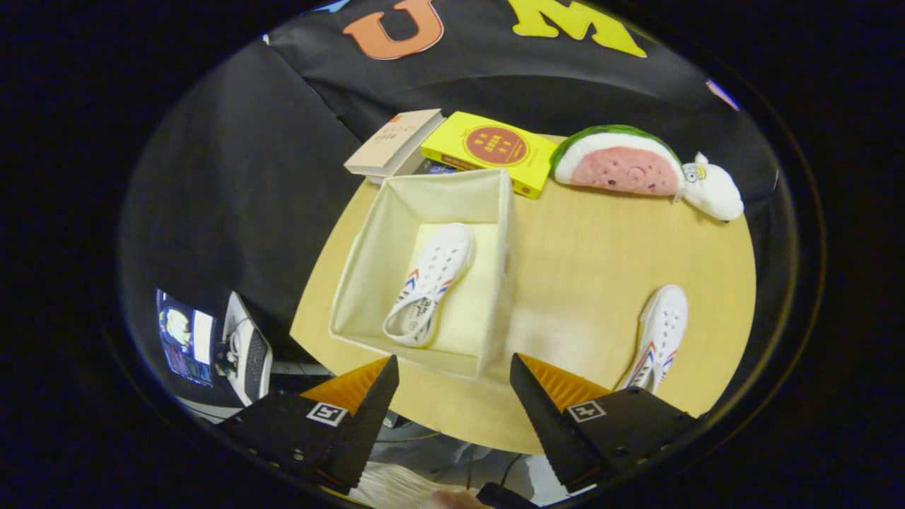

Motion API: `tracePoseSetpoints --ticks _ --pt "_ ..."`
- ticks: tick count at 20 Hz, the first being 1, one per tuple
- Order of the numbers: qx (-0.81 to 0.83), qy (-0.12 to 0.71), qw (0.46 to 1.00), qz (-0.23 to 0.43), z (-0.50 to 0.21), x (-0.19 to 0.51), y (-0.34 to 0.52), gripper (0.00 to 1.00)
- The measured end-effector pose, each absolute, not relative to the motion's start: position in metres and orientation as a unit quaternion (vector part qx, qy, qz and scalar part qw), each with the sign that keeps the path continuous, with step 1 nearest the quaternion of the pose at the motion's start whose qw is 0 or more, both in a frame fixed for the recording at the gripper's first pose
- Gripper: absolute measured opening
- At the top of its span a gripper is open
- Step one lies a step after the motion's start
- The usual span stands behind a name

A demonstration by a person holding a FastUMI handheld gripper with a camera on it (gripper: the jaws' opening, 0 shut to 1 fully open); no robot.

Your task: Open the storage box then place both shoes into the box .Put the left shoe in first, then the right shoe, with the right side of both shoes facing outward in a uniform manner.

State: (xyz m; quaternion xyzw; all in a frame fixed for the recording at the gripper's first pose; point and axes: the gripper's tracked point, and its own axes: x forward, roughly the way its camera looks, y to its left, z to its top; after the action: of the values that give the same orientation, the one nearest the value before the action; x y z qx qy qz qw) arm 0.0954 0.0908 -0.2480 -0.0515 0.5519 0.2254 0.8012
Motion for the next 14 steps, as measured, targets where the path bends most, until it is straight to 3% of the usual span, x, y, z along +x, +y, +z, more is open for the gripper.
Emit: tracePoseSetpoints --ticks 4,14 --pt "-0.045 0.577 0.79 0.205 -0.262 0.093 0.026 0.96" --pt "-0.039 0.602 0.794 0.072 -0.329 0.129 -0.122 0.96"
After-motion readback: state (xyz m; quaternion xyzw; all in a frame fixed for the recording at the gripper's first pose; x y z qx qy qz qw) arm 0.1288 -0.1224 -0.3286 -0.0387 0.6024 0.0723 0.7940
